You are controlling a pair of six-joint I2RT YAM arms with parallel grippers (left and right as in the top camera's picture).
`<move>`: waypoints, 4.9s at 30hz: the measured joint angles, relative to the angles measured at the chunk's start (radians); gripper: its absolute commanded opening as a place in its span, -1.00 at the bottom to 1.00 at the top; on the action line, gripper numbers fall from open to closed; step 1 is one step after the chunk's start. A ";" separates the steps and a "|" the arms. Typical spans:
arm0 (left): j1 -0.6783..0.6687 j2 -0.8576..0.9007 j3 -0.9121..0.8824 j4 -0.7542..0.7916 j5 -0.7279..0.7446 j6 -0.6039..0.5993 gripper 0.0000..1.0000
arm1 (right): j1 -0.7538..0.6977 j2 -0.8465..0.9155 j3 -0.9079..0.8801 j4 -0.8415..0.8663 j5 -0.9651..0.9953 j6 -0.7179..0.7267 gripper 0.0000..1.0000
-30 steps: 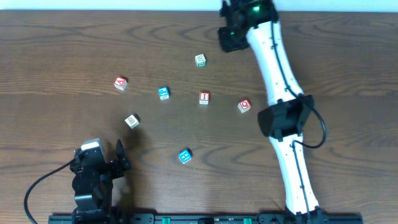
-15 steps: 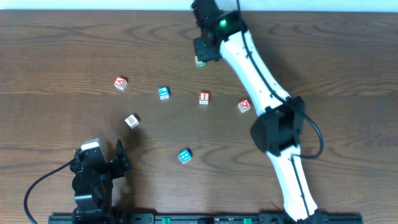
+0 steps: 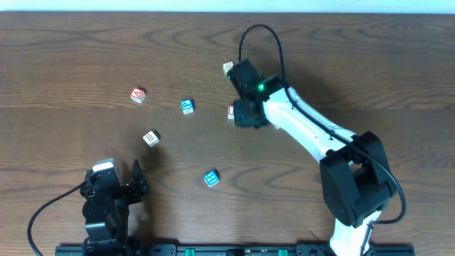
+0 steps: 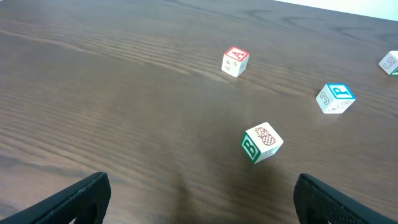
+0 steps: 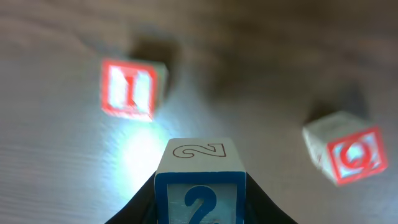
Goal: Spell out Ai2
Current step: 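Carry the blue '2' block beside the 'I' block with the right gripper, then set the '2' block right of the 'I' block and release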
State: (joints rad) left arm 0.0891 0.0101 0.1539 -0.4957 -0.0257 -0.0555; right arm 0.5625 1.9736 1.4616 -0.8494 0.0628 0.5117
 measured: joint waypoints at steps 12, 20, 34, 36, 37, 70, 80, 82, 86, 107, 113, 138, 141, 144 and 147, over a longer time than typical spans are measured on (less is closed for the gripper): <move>0.000 0.000 0.000 0.000 0.000 0.000 0.91 | -0.054 0.000 -0.009 0.075 -0.041 0.029 -0.97; 0.000 0.000 0.000 0.000 0.000 0.000 0.91 | -0.056 0.000 -0.012 0.135 -0.083 0.014 -0.94; 0.000 0.000 0.000 0.000 0.000 0.000 0.91 | -0.057 0.000 -0.110 0.225 -0.093 -0.018 -0.92; 0.000 0.000 0.000 0.000 0.000 0.000 0.91 | -0.057 0.000 -0.110 0.241 -0.089 -0.026 -0.94; 0.000 0.000 0.000 0.000 0.000 0.000 0.90 | -0.057 0.000 -0.110 0.243 -0.087 -0.027 -0.92; 0.000 0.000 0.000 0.000 0.000 0.000 0.91 | -0.057 0.036 -0.110 0.286 -0.063 -0.053 -0.19; 0.000 0.000 0.000 0.000 0.000 0.000 0.91 | -0.057 0.036 -0.110 0.303 -0.051 -0.056 -0.08; 0.000 0.000 0.000 0.000 0.000 0.000 0.91 | -0.058 0.036 -0.109 0.304 -0.050 -0.056 -0.07; 0.000 0.000 0.000 0.000 0.000 0.000 0.91 | -0.079 0.037 -0.096 0.301 -0.050 -0.056 -0.06; 0.000 0.000 0.000 0.000 0.000 0.000 0.91 | -0.120 0.036 0.034 0.215 0.017 -0.107 -0.98; 0.000 0.000 0.000 0.000 0.000 0.000 0.90 | -0.123 0.036 -0.021 0.233 0.021 -0.106 -0.97; 0.000 0.000 0.000 0.000 0.000 0.000 0.91 | -0.126 0.036 -0.116 0.346 -0.087 -0.093 -0.97; 0.000 0.000 0.000 0.000 0.000 0.000 0.91 | -0.126 0.036 -0.116 0.346 -0.096 -0.090 -0.97; 0.000 0.000 0.000 0.000 0.000 0.000 0.90 | -0.126 0.036 -0.116 0.345 -0.101 -0.090 -0.97; 0.000 0.000 0.000 0.000 0.000 0.000 0.90 | -0.126 0.036 -0.116 0.338 -0.103 -0.089 -0.97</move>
State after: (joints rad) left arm 0.0891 0.0101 0.1539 -0.4953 -0.0257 -0.0555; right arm 0.4362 2.0098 1.3453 -0.5110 -0.0402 0.4225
